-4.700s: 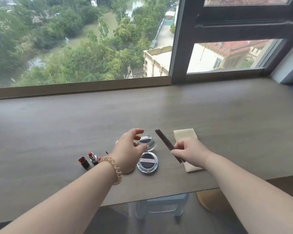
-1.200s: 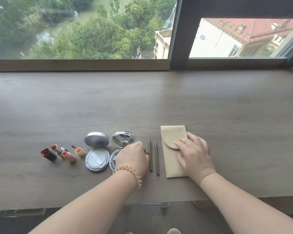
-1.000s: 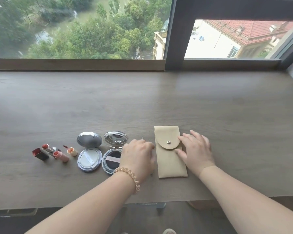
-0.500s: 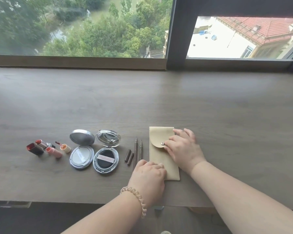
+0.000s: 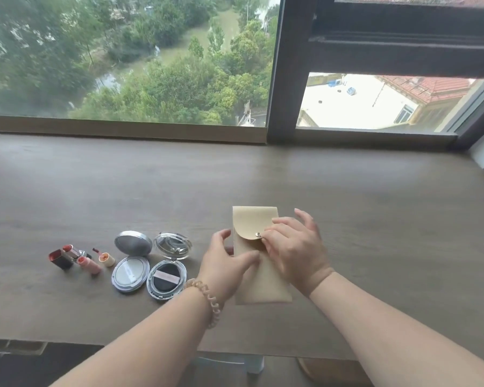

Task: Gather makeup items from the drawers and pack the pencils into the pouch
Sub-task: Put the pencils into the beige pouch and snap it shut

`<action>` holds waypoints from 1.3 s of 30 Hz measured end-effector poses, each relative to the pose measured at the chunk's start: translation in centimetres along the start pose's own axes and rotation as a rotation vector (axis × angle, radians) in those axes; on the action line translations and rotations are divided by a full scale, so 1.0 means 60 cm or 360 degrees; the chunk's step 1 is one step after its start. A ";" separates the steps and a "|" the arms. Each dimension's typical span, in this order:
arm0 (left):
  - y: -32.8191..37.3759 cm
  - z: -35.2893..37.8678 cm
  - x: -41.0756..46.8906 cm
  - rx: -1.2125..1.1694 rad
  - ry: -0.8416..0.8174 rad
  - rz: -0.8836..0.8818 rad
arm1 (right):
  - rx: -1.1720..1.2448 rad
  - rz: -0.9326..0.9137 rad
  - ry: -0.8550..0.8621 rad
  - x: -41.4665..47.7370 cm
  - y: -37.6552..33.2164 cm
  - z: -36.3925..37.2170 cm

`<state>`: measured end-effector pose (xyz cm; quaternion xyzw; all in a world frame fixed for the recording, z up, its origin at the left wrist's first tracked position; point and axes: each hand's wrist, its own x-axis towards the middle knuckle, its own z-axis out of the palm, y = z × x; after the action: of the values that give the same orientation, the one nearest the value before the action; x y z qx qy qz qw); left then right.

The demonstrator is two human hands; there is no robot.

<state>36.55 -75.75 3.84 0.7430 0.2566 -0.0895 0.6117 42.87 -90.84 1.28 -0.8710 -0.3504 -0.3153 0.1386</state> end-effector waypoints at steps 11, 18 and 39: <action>0.112 -0.033 -0.054 -0.0503 -0.0467 -0.0029 | 0.0202 0.0131 -0.0055 0.064 -0.020 -0.115; 0.154 -0.053 -0.089 -0.0471 -0.0540 0.0103 | 0.0233 0.0206 -0.0044 0.105 -0.037 -0.167; 0.153 -0.124 -0.143 -0.0391 -0.0754 0.0261 | 0.0799 0.1143 -0.0027 0.209 -0.066 -0.257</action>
<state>32.42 -72.10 17.36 0.6399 0.0543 -0.1789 0.7454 40.09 -88.56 21.22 -0.8794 -0.0924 -0.1449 0.4440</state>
